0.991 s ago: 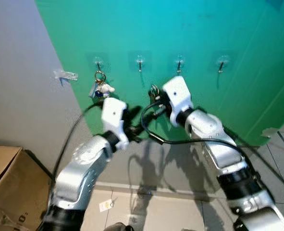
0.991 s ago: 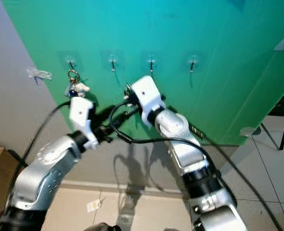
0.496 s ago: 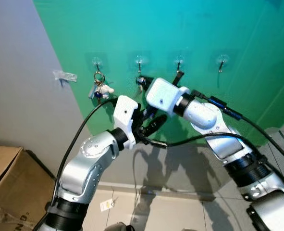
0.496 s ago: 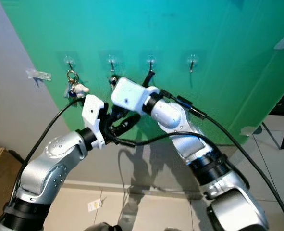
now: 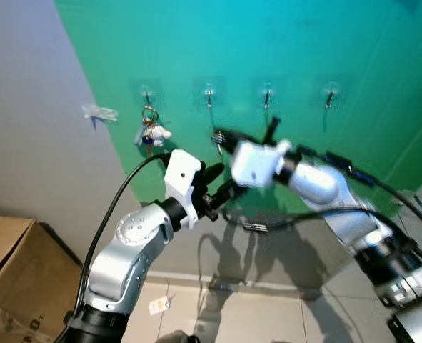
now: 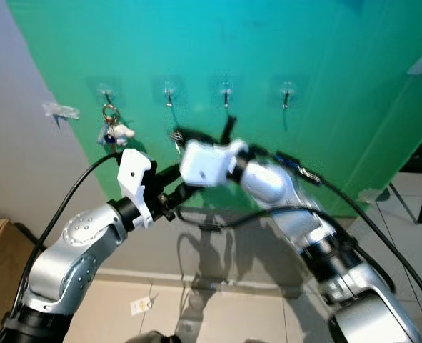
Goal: Hang keys on a hook
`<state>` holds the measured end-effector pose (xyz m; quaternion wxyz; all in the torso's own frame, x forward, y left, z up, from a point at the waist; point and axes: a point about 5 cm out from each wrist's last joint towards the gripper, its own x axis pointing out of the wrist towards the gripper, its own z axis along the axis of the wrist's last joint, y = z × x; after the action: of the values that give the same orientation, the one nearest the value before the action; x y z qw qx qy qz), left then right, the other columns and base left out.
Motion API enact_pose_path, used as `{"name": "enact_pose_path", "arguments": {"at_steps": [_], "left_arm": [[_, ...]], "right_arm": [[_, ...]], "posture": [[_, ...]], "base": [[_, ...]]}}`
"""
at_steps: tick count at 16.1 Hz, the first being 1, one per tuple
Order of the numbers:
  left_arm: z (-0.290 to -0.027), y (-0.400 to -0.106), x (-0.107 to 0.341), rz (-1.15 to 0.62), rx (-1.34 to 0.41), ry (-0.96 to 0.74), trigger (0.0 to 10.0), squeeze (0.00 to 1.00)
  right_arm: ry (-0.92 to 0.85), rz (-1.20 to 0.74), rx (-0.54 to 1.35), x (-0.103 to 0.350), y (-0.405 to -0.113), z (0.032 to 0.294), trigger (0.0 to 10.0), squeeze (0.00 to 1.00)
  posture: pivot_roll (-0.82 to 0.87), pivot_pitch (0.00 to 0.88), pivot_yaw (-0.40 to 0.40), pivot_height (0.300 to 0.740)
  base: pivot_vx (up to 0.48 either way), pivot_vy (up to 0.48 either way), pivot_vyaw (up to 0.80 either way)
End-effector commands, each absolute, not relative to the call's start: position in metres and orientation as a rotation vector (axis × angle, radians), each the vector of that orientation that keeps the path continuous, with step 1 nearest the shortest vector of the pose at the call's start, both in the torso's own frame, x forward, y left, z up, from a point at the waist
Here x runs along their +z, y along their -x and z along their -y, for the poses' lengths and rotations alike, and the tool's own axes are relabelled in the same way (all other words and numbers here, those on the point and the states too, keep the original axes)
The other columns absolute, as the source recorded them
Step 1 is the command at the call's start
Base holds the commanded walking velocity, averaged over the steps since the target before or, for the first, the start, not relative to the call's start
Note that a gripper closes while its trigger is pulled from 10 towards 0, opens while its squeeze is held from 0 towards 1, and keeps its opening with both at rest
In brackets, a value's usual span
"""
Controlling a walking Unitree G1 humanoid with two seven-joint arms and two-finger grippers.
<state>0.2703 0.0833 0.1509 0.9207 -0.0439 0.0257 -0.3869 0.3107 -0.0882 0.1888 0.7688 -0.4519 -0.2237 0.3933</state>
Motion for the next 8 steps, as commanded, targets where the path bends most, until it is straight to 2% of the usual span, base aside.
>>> {"name": "enact_pose_path", "arguments": {"at_steps": [1,8], "left_arm": [[-0.084,-0.272,0.153,-0.019,-0.773,0.049,10.0,0.00],[-0.086,-0.275,0.162,0.013,-0.793,0.131,10.0,0.00]], "right_arm": [[1.027,0.548,0.861,0.196,-0.309,0.085,0.0,0.00],[1.069,0.614,0.809,0.214,-0.320,0.093,0.0,0.00]], "posture": [[-0.13,0.000,0.092,0.740],[-0.13,0.000,0.091,0.740]], "base": [[0.000,0.000,0.00],[0.000,0.000,0.00]]}}
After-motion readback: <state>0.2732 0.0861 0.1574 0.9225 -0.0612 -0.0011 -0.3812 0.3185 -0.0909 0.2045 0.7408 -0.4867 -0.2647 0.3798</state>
